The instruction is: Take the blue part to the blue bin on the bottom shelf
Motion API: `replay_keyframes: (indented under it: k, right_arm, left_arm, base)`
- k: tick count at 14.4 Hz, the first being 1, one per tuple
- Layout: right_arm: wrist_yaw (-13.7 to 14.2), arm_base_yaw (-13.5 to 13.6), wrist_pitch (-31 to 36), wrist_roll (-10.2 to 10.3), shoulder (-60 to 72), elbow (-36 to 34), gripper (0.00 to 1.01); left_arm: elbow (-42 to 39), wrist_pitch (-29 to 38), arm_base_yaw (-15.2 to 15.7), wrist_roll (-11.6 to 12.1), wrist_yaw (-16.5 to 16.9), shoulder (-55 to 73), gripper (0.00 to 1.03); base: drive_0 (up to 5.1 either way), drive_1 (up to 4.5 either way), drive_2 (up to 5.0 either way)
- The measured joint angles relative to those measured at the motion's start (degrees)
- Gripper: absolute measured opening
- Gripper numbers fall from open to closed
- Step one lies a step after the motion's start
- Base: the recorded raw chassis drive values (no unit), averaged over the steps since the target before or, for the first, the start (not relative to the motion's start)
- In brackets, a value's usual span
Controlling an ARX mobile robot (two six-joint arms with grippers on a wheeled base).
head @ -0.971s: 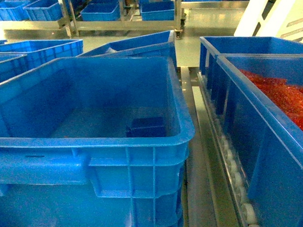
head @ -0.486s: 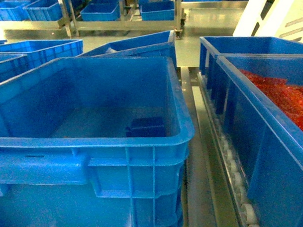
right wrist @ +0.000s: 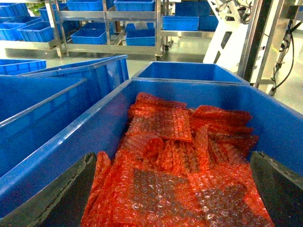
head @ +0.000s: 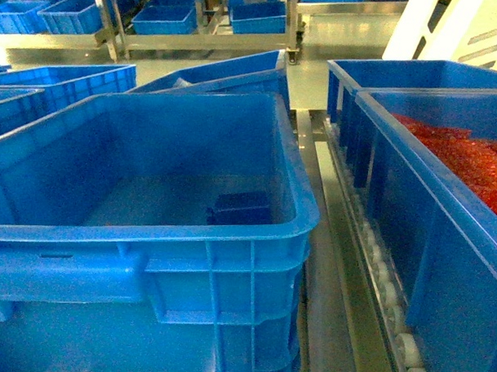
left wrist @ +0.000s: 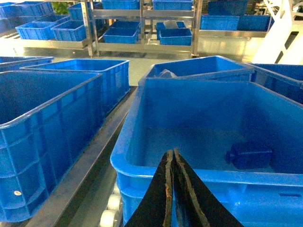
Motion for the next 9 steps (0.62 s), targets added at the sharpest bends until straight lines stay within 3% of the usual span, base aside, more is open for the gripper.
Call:
replay_keyframes:
  k: [9]
  right_arm:
    - [0.0, 0.0, 0.0, 0.0, 0.0, 0.0, 0.98]
  left_arm:
    - [0.0, -12.9, 0.0, 0.0, 0.0, -12.4, 0.02]
  base:
    - [0.0, 0.0, 0.0]
